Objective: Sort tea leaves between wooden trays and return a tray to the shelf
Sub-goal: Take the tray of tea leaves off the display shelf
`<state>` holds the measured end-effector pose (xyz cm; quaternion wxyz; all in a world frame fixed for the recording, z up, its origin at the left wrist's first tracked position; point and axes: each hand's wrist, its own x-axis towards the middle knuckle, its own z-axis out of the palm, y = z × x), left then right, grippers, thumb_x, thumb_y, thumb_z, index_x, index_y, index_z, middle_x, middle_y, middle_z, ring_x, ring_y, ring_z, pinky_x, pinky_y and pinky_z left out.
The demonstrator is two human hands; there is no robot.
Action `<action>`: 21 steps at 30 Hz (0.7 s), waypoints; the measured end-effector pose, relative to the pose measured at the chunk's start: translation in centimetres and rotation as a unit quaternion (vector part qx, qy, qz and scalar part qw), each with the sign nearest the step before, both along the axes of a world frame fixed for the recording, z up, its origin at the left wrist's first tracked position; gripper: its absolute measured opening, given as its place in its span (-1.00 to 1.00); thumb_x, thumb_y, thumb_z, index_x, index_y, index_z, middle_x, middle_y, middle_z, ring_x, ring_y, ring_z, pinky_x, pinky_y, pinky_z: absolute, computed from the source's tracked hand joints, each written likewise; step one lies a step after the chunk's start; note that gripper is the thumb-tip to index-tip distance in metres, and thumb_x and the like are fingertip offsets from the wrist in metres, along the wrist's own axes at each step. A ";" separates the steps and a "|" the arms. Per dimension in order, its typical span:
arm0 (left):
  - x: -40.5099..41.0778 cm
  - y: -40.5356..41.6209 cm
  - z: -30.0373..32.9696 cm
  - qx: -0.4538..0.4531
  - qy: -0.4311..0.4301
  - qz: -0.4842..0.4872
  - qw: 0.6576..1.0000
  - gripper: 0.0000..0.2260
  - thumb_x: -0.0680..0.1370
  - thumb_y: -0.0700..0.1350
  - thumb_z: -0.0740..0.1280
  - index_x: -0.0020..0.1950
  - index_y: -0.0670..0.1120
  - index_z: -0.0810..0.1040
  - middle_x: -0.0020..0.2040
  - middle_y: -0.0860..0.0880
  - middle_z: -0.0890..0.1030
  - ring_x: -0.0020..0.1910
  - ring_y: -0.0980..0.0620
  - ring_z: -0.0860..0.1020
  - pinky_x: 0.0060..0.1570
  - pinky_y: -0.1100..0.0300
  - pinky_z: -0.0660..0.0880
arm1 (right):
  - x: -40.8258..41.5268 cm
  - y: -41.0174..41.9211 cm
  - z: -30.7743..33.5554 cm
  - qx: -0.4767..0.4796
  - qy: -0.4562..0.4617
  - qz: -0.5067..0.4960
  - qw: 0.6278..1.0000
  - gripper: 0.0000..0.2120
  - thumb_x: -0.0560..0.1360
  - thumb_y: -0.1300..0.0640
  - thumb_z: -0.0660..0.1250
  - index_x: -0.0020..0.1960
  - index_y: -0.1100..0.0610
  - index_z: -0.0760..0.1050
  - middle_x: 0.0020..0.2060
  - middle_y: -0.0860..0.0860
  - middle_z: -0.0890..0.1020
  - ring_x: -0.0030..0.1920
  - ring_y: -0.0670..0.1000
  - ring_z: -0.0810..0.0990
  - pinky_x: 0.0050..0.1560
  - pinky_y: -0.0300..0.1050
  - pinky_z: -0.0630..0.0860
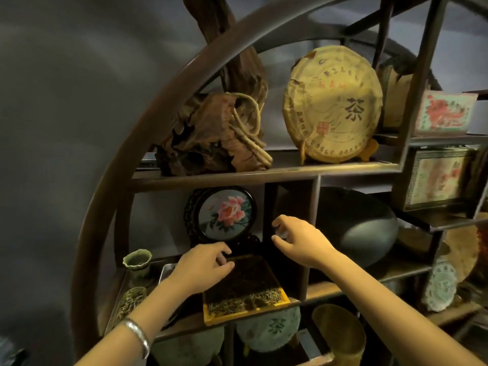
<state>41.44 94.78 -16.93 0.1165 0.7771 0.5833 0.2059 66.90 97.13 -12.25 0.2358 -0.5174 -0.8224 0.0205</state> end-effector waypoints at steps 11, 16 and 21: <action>-3.9 -0.7 -10.5 -0.104 -0.128 0.177 0.970 -0.78 0.60 -0.09 0.25 0.23 0.05 0.50 -0.10 0.10 0.62 -0.26 0.19 0.59 -0.30 0.30 0.44 | 1.0 2.5 -12.2 -0.107 0.032 -0.087 0.990 -0.72 0.53 0.14 0.24 0.24 0.07 0.46 0.09 0.03 0.56 0.04 0.02 0.59 0.00 -0.05 0.55; -2.8 -2.0 -13.3 -0.118 -0.137 0.222 0.958 -0.72 0.59 -0.08 0.26 0.31 0.03 0.44 -0.02 0.16 0.57 -0.33 0.19 0.55 -0.35 0.35 0.38 | 0.9 2.5 -15.9 -0.122 -0.021 -0.131 0.984 -0.74 0.53 0.04 0.28 0.20 0.04 0.41 0.03 -0.01 0.54 -0.03 0.01 0.60 -0.13 -0.13 0.54; -1.7 -2.2 -14.4 -0.132 -0.148 0.248 0.948 -0.80 0.59 -0.03 0.28 0.21 0.06 0.47 -0.13 0.18 0.60 -0.29 0.17 0.57 -0.34 0.37 0.39 | 0.9 2.4 -18.5 -0.135 -0.058 -0.173 0.974 -0.88 0.55 -0.02 0.23 -0.08 -0.03 0.31 -0.25 -0.09 0.50 -0.26 -0.06 0.60 -0.30 -0.17 0.55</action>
